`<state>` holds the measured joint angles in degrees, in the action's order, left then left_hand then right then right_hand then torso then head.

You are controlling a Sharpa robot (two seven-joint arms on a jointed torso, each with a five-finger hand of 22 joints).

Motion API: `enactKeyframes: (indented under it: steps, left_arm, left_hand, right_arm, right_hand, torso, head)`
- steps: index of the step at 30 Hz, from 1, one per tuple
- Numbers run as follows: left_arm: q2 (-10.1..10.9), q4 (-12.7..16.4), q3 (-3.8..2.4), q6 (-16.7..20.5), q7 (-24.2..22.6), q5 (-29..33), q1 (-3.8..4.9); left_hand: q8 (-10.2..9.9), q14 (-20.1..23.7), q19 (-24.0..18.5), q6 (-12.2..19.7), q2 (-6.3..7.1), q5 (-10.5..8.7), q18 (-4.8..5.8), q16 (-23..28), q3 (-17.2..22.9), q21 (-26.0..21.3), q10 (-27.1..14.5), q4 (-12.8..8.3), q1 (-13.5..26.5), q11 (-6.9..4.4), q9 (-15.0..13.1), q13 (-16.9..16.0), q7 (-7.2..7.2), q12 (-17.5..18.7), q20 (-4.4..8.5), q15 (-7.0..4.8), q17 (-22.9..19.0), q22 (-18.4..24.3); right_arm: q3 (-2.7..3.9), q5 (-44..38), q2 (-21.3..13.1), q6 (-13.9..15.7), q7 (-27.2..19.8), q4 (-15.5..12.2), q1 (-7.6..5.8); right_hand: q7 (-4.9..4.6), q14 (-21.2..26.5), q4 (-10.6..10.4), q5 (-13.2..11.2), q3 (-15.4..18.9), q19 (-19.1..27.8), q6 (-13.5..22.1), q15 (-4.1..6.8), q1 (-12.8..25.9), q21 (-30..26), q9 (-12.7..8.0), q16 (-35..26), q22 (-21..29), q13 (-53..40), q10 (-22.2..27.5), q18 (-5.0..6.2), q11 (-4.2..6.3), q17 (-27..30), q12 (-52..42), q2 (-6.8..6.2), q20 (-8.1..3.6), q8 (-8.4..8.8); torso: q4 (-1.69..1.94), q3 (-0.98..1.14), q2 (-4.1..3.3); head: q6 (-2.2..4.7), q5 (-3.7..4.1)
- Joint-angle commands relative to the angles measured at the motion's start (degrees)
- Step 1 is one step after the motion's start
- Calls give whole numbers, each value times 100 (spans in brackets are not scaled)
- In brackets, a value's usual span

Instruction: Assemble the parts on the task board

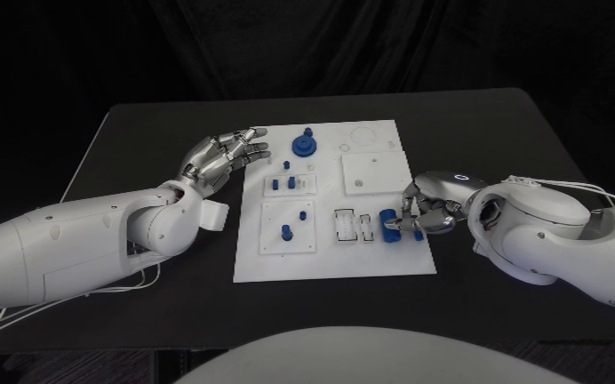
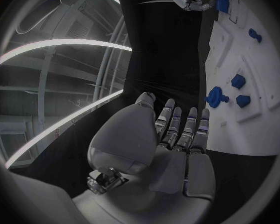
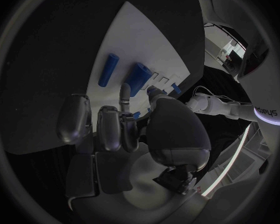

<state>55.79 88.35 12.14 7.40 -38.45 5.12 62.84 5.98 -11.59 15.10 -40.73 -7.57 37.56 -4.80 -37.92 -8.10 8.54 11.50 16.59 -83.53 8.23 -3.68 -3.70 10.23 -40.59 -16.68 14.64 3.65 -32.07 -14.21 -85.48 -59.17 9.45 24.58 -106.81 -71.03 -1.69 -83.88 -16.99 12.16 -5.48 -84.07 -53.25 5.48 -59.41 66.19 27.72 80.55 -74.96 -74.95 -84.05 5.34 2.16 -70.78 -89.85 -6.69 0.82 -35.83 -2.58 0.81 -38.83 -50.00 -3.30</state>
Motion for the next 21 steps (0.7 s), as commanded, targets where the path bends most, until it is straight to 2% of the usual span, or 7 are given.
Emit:
enactKeyframes:
  steps: [1,4,6,11,13,18,21]
  left_arm:
    - [-21,-4,-5,-100,5,26,10]
    - [-33,-18,-5,-108,31,26,9]
    - [-40,-31,-5,-113,50,26,8]
    - [-57,-65,-5,-127,92,26,5]
    - [-63,-76,-5,-133,107,26,4]
    - [-78,-97,-5,-157,149,25,2]
    - [-88,-110,-5,-172,170,24,1]
  left_hand:
    - [-14,-2,28,41,-10,36,-20,-40,36,21,-24,7,-60,41,5,8,3,1,-1,58,0,-8]
    - [-15,-2,26,49,-9,36,-20,-41,37,21,-26,7,-60,44,5,8,5,2,-1,62,0,-4]
    - [-15,-2,26,49,-9,36,-20,-41,37,21,-26,7,-60,44,5,8,5,2,-1,62,0,-4]
    - [-18,2,25,67,-8,36,-17,-41,48,23,-39,5,-69,63,6,8,23,9,-2,77,0,0]
    - [-18,4,25,70,-8,36,-16,-41,51,24,-42,3,-72,67,6,8,27,11,-3,81,0,0]
    - [-17,6,26,69,-8,37,-15,-40,54,25,-44,2,-75,71,6,8,31,12,-3,83,-1,0]
    - [-14,10,23,59,-7,39,-13,-40,62,24,-48,0,-84,82,4,8,41,14,-3,88,-1,5]
  right_arm:
    - [1,-453,-13,-82,405,-75,30]
    - [1,-478,-10,-100,430,-103,51]
    - [1,-487,-3,-79,432,-108,67]
    - [1,-446,36,-13,432,-69,106]
    - [1,-428,57,-14,445,-39,120]
    - [1,-408,114,-145,522,50,161]
    - [1,-403,157,-197,550,95,188]
  right_hand:
    - [15,-281,-1,-130,-55,-182,56,51,215,-17,67,12,-930,-1505,-595,-95,31,21,-15,-25,-55,-77]
    - [23,-271,-6,-358,-76,-160,84,56,444,-52,125,-15,-917,-1505,-595,-86,36,59,-15,-19,-60,-141]
    - [27,-267,-1,-579,-54,-146,92,60,647,-68,162,-31,-911,-1505,-595,-82,41,78,-15,46,-63,-182]
    - [36,-266,3,-822,51,-131,97,66,952,-65,217,-52,-906,-1505,-595,-79,48,98,-15,257,-67,-241]
    - [41,-266,5,-830,73,-122,86,68,1051,-91,232,-59,-898,-1505,-595,-72,52,106,-15,349,-68,-259]
    - [41,-265,12,-793,76,-116,93,70,1080,-108,236,-68,-893,-1505,-595,-68,54,121,-15,406,-71,-259]
    - [42,-264,15,-636,90,-110,102,72,1125,-114,245,-80,-889,-1505,-595,-66,55,135,-15,489,-72,-259]
  torso:
    - [0,-3,-1]
    - [1,-4,-3]
    - [1,-2,-2]
    - [2,-7,1]
    - [2,-6,0]
    - [0,-3,4]
    - [2,-4,5]
  head:
    - [0,2]
    - [0,-2]
    - [0,2]
    - [0,0]
    - [0,-5]
    - [0,-8]
    - [0,-7]
